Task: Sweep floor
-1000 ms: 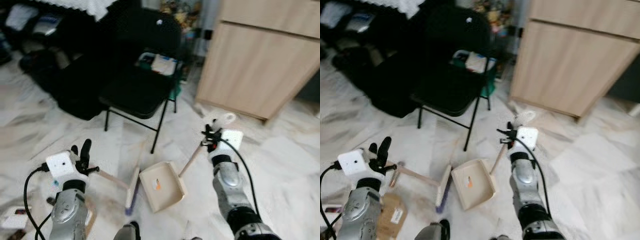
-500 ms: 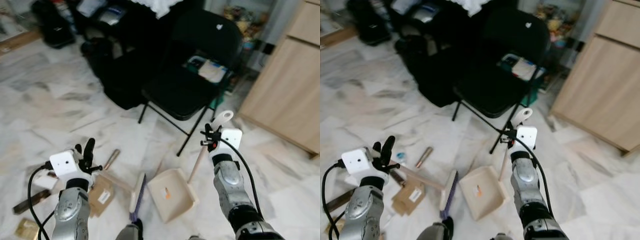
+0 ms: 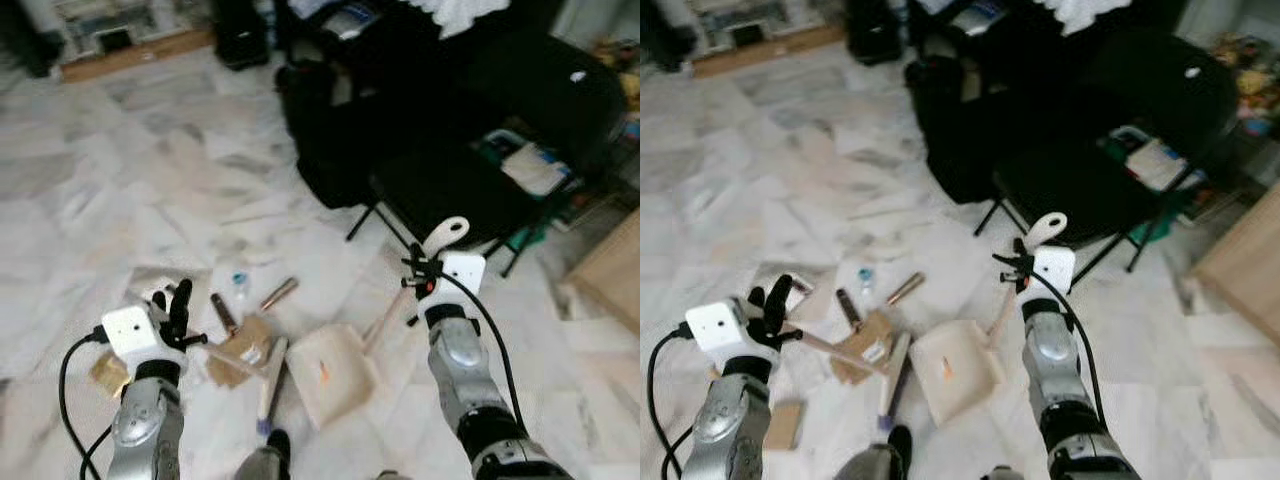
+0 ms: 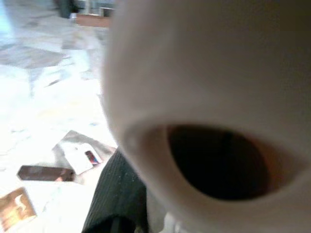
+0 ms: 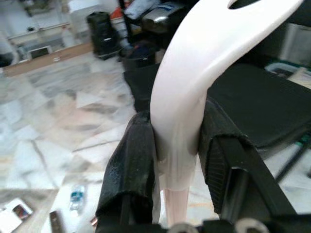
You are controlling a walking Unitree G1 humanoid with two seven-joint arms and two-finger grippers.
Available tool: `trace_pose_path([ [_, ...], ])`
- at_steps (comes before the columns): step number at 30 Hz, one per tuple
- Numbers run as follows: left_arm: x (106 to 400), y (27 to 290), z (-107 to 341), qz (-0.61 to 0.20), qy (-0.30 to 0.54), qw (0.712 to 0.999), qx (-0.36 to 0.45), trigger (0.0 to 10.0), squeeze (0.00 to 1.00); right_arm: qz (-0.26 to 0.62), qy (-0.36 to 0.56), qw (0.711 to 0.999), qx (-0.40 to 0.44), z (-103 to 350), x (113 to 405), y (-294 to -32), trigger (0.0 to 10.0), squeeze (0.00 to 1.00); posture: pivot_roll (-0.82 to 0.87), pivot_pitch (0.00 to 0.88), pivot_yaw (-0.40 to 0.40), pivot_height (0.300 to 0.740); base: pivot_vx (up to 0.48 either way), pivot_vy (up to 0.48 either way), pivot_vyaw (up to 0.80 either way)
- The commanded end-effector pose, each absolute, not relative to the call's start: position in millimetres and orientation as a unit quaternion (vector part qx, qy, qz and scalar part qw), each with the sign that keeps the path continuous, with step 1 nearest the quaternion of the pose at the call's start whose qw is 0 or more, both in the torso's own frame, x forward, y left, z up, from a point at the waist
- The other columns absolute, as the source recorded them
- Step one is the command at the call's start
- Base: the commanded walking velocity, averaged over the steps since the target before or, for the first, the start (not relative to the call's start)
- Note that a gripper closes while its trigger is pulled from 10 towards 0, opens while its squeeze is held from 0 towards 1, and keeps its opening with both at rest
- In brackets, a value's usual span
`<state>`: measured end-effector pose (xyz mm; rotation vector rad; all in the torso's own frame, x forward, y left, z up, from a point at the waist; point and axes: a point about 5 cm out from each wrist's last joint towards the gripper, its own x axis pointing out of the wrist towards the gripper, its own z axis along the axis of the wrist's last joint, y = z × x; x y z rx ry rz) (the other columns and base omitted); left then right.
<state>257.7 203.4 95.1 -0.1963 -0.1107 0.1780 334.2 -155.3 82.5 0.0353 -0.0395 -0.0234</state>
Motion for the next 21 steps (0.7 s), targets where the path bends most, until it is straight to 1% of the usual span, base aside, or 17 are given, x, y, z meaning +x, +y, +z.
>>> trace_pose_path([
  [1, 255.2, 204.8, 98.3, 0.086, -0.064, 0.989, -0.101, 10.0, 0.00, -0.004, -0.033, 0.999, 0.018, 88.1, 336.7, -150.3, 10.0, 0.00, -0.01, 0.172, -0.024, 0.740, 0.000, 0.000, 0.80],
  [6, 254.4, 203.1, 97.5, 0.082, -0.063, 0.989, -0.103, 10.0, 0.00, -0.003, -0.033, 0.999, 0.018, 87.5, 336.1, -150.4, 10.0, 0.00, -0.01, 0.158, -0.024, 0.740, 0.000, 0.000, 0.69],
  [14, 253.4, 201.6, 96.6, 0.077, -0.060, 0.990, -0.103, 10.0, 0.00, -0.005, -0.030, 0.999, 0.022, 85.4, 335.1, -151.9, 10.0, 0.00, -0.01, 0.150, -0.021, 0.740, 0.000, 0.000, 0.00],
  [19, 254.0, 201.2, 96.1, 0.078, -0.057, 0.988, -0.119, 10.0, 0.00, -0.005, -0.029, 0.999, 0.023, 86.2, 336.3, -151.3, 10.0, 0.00, -0.01, 0.170, -0.022, 0.740, 0.000, 0.000, 0.00],
  [21, 254.0, 201.8, 95.4, 0.080, -0.054, 0.988, -0.118, 10.0, 0.00, -0.006, -0.028, 0.999, 0.023, 86.3, 336.8, -151.3, 10.0, 0.00, -0.01, 0.177, -0.024, 0.740, 0.000, 0.296, 0.00],
])
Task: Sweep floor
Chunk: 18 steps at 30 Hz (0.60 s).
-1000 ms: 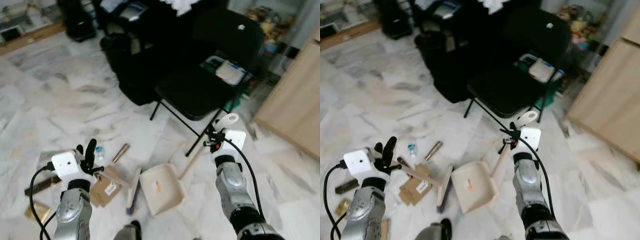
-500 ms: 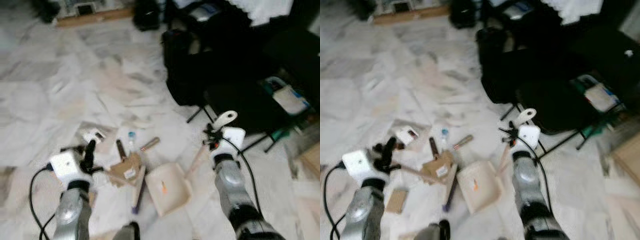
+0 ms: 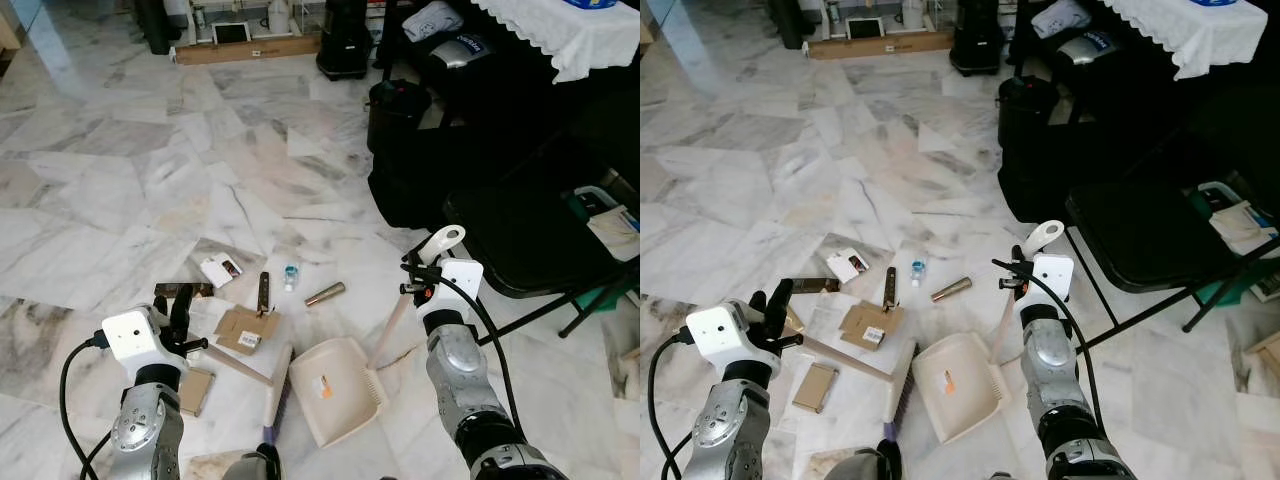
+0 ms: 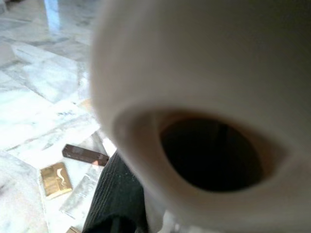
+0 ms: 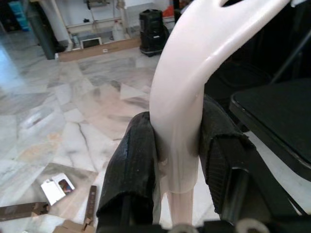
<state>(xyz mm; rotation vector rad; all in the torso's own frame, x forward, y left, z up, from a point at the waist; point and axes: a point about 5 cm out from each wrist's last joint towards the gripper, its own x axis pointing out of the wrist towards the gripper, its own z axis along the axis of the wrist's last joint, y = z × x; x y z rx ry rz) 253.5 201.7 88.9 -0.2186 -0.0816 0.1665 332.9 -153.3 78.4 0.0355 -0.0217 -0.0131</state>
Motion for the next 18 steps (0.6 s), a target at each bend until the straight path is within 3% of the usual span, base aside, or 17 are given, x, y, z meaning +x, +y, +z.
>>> trace_pose_path([
  [1, 254.0, 201.8, 95.4, 0.080, -0.054, 0.988, -0.118, 10.0, 0.00, -0.006, -0.028, 0.999, 0.023, 86.3, 336.8, -151.3, 10.0, 0.00, -0.01, 0.177, -0.024, 0.740, 0.000, 0.319, 0.00],
  [18, 253.8, 203.9, 94.7, 0.084, -0.050, 0.988, -0.118, 10.0, 0.00, -0.006, -0.025, 0.999, 0.027, 85.4, 336.8, -149.9, 10.0, 0.00, 0.00, 0.190, -0.021, 0.740, 0.000, 0.339, 0.00],
])
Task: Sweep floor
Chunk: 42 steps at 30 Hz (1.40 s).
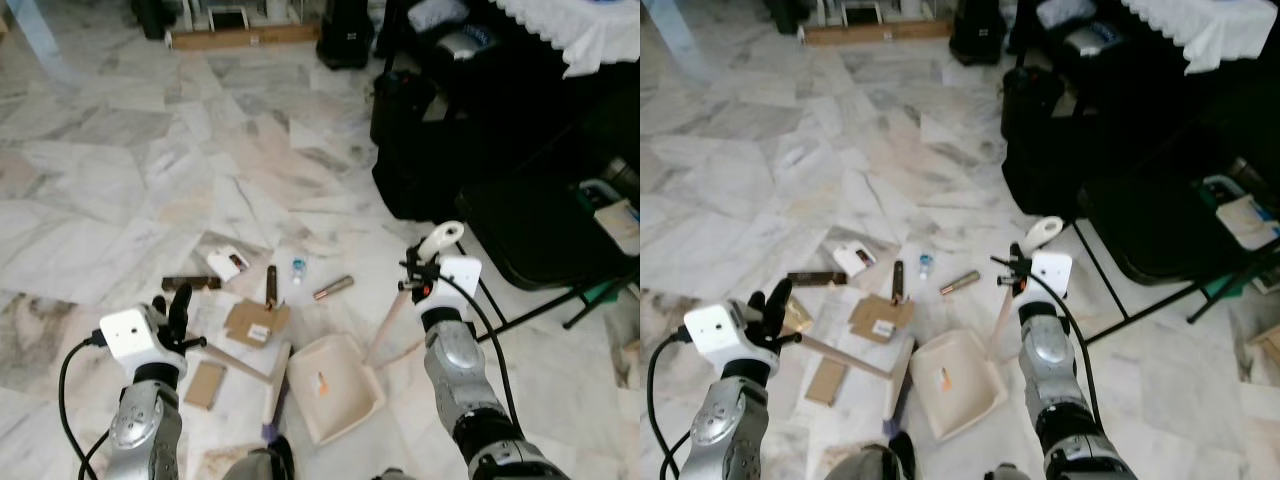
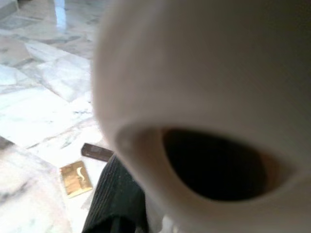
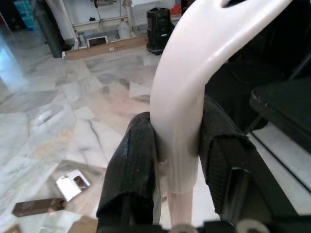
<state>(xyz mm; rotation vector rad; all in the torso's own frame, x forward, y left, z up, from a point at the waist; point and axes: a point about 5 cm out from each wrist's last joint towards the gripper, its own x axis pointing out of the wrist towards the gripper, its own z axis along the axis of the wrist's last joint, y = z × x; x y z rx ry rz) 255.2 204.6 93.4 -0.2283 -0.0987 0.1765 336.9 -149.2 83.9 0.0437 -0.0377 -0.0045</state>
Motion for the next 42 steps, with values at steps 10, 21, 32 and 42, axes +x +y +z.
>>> trace_pose_path([
  [10, 254, 203, 97, 0.082, -0.052, 0.988, -0.121, 10.0, 0.00, -0.006, -0.026, 0.999, 0.027, 86, 337, -150, 10.0, 0.00, 0.00, 0.192, -0.022, 0.740, 0.000, 0.330, 0.00],
  [21, 254, 207, 105, 0.078, -0.064, 0.988, -0.120, 10.0, 0.00, -0.004, -0.026, 0.999, 0.026, 86, 337, -149, 10.0, 0.00, 0.00, 0.190, -0.024, 0.740, 0.000, 0.314, 0.00],
  [32, 255, 215, 145, 0.069, -0.132, 0.981, -0.123, 10.0, 0.00, -0.003, -0.027, 0.999, 0.025, 86, 338, -151, 10.0, 0.00, 0.02, 0.173, -0.030, 0.740, 0.000, 0.051, 0.00],
  [42, 261, 222, 171, 0.093, -0.176, 0.971, -0.133, 10.0, 0.00, 0.000, -0.026, 0.999, 0.025, 85, 337, -150, 10.0, 0.00, 0.01, 0.168, -0.031, 0.740, 0.000, 0.000, 0.00],
])
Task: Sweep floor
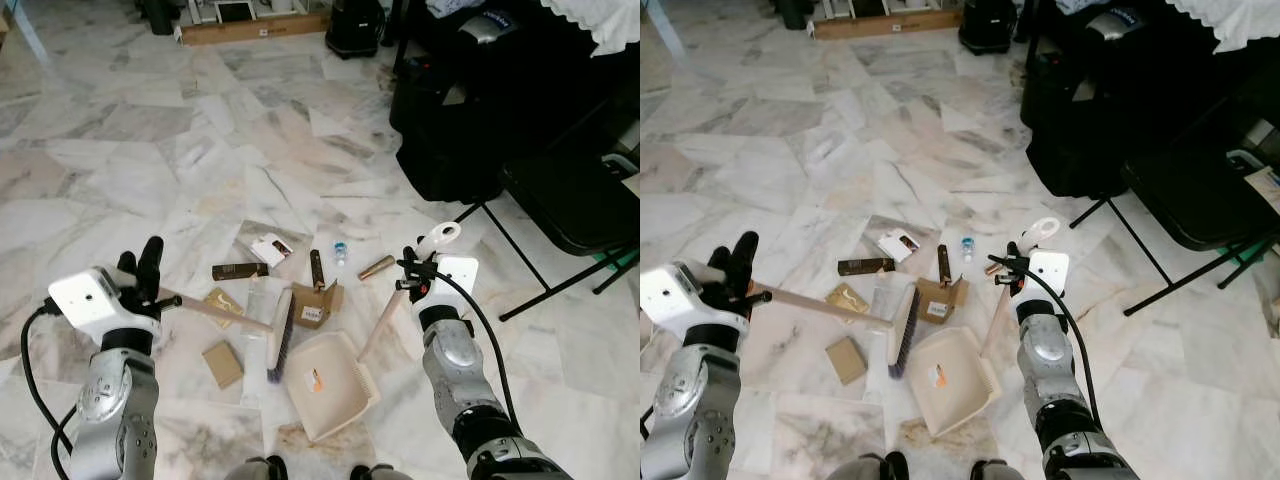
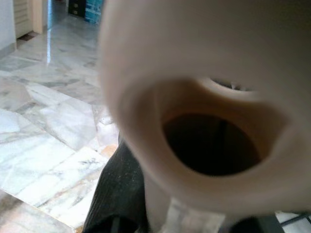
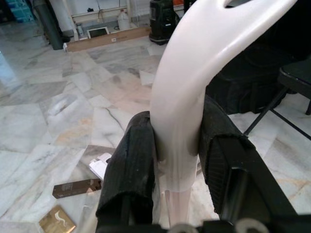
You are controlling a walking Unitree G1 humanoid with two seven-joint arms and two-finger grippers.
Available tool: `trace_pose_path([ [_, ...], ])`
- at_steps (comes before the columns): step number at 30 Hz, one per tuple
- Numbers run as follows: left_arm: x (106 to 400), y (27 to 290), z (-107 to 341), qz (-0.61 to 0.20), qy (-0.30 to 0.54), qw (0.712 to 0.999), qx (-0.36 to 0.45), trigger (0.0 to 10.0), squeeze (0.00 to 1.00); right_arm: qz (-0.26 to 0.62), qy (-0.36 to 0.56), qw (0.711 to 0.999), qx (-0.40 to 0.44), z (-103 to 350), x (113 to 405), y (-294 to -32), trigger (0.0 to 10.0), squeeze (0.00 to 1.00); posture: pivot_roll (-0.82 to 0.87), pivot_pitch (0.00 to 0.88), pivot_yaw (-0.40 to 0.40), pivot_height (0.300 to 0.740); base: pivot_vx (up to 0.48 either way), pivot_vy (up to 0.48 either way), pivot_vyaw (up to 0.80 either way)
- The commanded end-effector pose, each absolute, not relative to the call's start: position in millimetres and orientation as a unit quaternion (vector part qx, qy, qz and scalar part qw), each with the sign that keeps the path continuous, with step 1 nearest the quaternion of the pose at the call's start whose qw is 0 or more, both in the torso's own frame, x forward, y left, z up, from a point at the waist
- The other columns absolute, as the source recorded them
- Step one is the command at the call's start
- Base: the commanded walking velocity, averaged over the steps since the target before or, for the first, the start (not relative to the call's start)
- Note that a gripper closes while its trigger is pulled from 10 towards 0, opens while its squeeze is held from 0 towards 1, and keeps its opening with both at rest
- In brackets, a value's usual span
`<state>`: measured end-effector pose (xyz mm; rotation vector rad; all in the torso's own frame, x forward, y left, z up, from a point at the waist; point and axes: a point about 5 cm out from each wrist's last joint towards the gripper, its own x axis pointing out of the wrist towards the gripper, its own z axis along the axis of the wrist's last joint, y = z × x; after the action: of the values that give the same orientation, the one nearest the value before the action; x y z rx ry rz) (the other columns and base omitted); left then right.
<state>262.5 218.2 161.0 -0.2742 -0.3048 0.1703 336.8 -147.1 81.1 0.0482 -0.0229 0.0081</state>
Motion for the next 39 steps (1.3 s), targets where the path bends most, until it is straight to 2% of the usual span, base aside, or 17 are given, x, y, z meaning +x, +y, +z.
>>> trace_pose_path([
  [1, 261, 223, 171, 0.098, -0.175, 0.971, -0.127, 10.0, 0.00, 0.001, -0.026, 0.999, 0.025, 85, 337, -150, 10.0, 0.00, 0.01, 0.171, -0.030, 0.740, 0.000, 0.000, 0.00],
  [9, 257, 223, 151, 0.115, -0.133, 0.979, -0.101, 10.0, 0.00, -0.001, -0.024, 0.999, 0.027, 84, 337, -149, 10.0, 0.00, 0.01, 0.192, -0.033, 0.740, 0.000, 0.000, 0.00],
  [39, 261, 225, 157, 0.126, -0.147, 0.976, -0.103, 10.0, 0.00, -0.006, -0.031, 0.999, 0.035, 85, 336, -148, 10.0, 0.00, 0.02, 0.204, -0.029, 0.740, 0.000, 0.320, 0.00],
])
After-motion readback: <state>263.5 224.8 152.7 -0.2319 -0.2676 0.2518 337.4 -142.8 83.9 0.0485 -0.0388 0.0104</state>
